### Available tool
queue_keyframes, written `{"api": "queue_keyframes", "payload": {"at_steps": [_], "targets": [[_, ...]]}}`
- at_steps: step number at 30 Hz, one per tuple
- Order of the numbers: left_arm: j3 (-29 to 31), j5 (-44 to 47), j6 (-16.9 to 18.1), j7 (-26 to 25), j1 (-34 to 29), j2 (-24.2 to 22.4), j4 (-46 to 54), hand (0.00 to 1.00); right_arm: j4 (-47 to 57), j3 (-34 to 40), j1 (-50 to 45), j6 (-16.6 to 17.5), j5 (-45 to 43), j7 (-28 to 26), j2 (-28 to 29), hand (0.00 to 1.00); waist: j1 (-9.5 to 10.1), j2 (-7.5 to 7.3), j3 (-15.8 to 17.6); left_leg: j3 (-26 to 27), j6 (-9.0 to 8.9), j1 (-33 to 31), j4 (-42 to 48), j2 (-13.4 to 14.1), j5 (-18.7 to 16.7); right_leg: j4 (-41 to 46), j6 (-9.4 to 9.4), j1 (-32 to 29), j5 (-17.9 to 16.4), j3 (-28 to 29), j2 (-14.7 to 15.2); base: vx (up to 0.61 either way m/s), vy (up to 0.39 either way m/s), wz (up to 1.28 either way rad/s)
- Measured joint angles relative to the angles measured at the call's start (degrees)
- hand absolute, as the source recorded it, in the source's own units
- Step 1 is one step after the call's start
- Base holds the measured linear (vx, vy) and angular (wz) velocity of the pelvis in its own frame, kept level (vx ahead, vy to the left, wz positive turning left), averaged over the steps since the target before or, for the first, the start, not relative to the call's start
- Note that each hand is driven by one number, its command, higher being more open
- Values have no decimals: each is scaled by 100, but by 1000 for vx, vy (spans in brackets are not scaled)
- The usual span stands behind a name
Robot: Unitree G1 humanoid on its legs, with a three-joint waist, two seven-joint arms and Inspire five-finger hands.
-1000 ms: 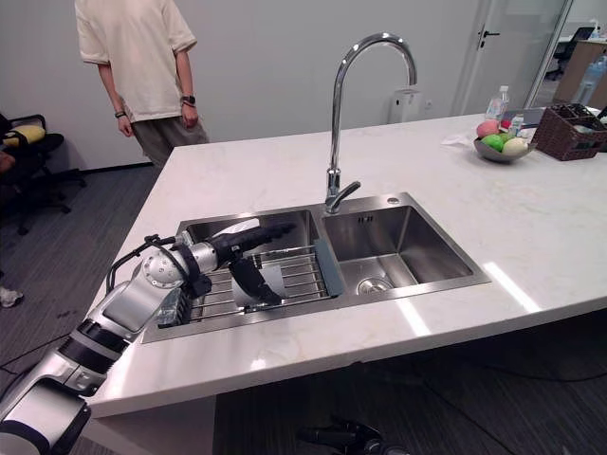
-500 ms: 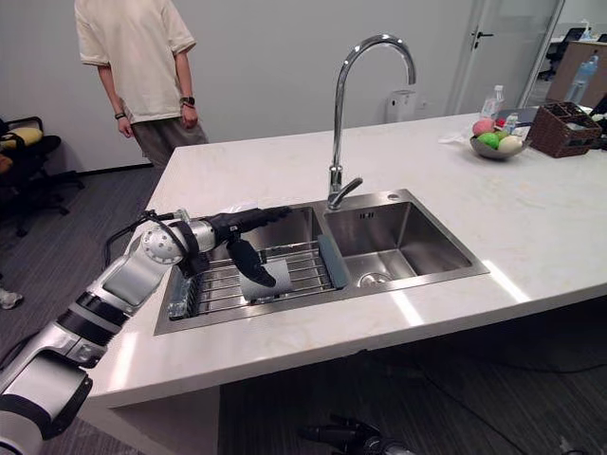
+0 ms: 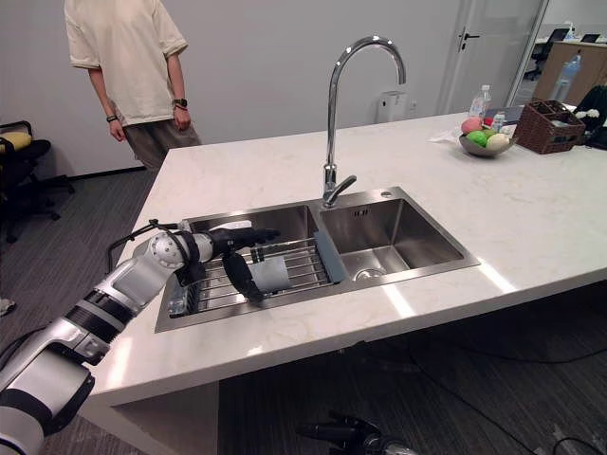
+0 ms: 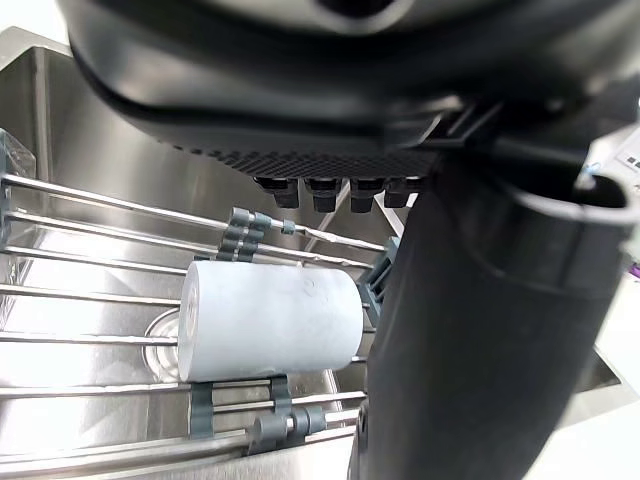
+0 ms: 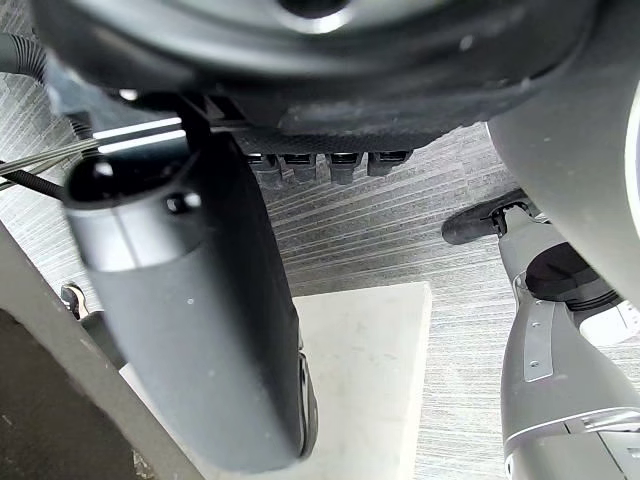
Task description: Walk over to the sink, pick up the cup, carry it to the dishwasher, place the cup inside the dishwasher, then close the dishwasher door
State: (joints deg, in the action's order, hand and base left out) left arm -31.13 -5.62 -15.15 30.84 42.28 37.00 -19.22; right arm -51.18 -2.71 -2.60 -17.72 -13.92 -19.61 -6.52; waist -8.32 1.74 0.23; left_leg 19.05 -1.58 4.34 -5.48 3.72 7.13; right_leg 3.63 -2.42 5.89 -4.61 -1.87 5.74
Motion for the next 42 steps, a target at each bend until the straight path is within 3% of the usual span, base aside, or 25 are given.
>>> {"api": "queue_keyframes", "payload": {"at_steps": [13, 29, 42], "targets": [[-52, 14, -19, -233, 140, -52, -398, 100, 85, 4, 32, -5, 62, -76, 3, 100, -123, 11, 107, 184, -8, 74, 1, -59, -111, -73, -33, 24, 20, 161, 52, 33, 9, -7], [-99, 9, -78, -364, 198, -453, -788, 100, 350, 20, 2, -7, 236, -171, 13, 100, -249, 52, 270, 398, -12, 178, 1, -41, -175, -64, -34, 11, 21, 372, 36, -5, -3, -7], [-88, 62, -183, -643, 229, -474, -1034, 100, 522, 128, -34, -16, 289, -210, -8, 100, -363, 188, 347, 454, -27, 228, 1, -32, -186, -54, -35, 14, 18, 432, 35, -9, -2, -2]]}}
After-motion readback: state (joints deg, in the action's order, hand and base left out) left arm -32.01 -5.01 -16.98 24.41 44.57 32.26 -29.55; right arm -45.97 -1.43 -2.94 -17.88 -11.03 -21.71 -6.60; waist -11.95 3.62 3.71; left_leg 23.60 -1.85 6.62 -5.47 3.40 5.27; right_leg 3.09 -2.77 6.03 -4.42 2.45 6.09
